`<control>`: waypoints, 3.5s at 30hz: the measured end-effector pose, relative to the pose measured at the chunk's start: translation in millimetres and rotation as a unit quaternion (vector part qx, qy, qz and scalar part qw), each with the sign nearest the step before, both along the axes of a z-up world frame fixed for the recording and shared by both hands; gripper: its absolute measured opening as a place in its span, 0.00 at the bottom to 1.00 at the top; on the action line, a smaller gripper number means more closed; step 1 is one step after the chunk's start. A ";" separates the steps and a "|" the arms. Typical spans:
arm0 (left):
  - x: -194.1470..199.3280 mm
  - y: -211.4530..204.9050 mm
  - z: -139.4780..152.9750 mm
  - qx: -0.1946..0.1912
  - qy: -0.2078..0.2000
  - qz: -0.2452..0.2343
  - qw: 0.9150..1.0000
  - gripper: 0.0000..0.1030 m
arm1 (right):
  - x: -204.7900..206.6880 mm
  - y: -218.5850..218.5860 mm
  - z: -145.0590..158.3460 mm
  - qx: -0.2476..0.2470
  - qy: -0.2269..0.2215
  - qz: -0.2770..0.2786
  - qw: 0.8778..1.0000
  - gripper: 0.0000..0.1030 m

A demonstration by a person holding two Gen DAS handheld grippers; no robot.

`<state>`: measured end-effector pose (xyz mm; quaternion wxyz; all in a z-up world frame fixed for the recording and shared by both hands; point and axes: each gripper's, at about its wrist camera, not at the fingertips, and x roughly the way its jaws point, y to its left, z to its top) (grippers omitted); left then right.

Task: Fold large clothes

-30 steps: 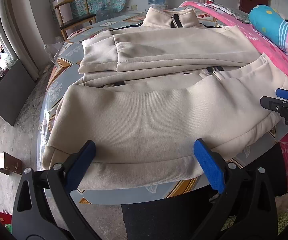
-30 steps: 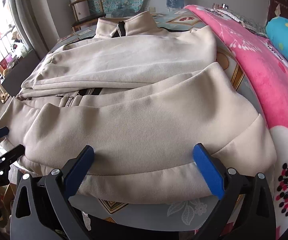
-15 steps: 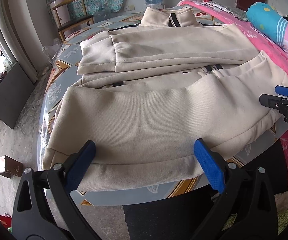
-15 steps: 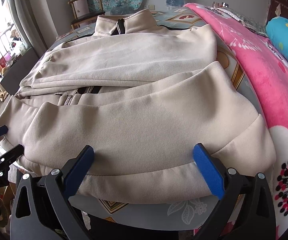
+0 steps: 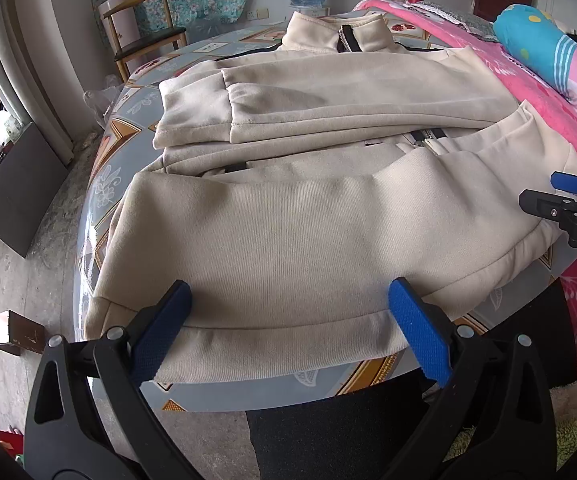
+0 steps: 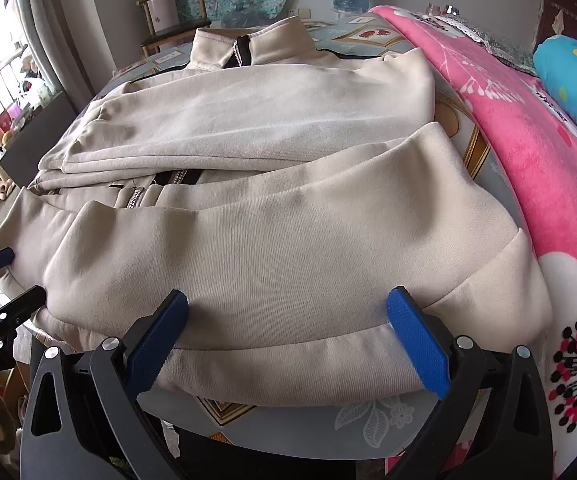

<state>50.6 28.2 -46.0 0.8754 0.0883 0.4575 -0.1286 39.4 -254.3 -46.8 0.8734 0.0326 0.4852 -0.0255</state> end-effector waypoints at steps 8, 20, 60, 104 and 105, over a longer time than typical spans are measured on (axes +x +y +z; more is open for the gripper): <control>-3.7 2.2 5.1 -0.002 -0.014 0.003 1.000 0.93 | 0.1 -1.4 0.1 0.001 0.001 0.006 1.000 0.94; -32.7 63.7 38.4 -0.008 -0.087 0.052 0.995 0.92 | -2.7 -4.0 0.6 0.008 -0.010 0.018 1.000 0.94; 41.6 80.2 28.8 -0.057 -0.048 0.022 0.997 0.05 | 16.1 -99.1 50.1 0.007 -0.071 0.016 0.997 0.06; 20.5 -27.8 5.2 0.031 -0.074 -0.035 0.996 0.03 | 40.0 27.2 8.4 -0.013 0.008 0.082 0.996 0.06; 19.8 -28.9 6.4 0.037 -0.081 -0.038 0.995 0.01 | 39.2 25.1 9.5 -0.006 0.007 0.082 0.997 0.05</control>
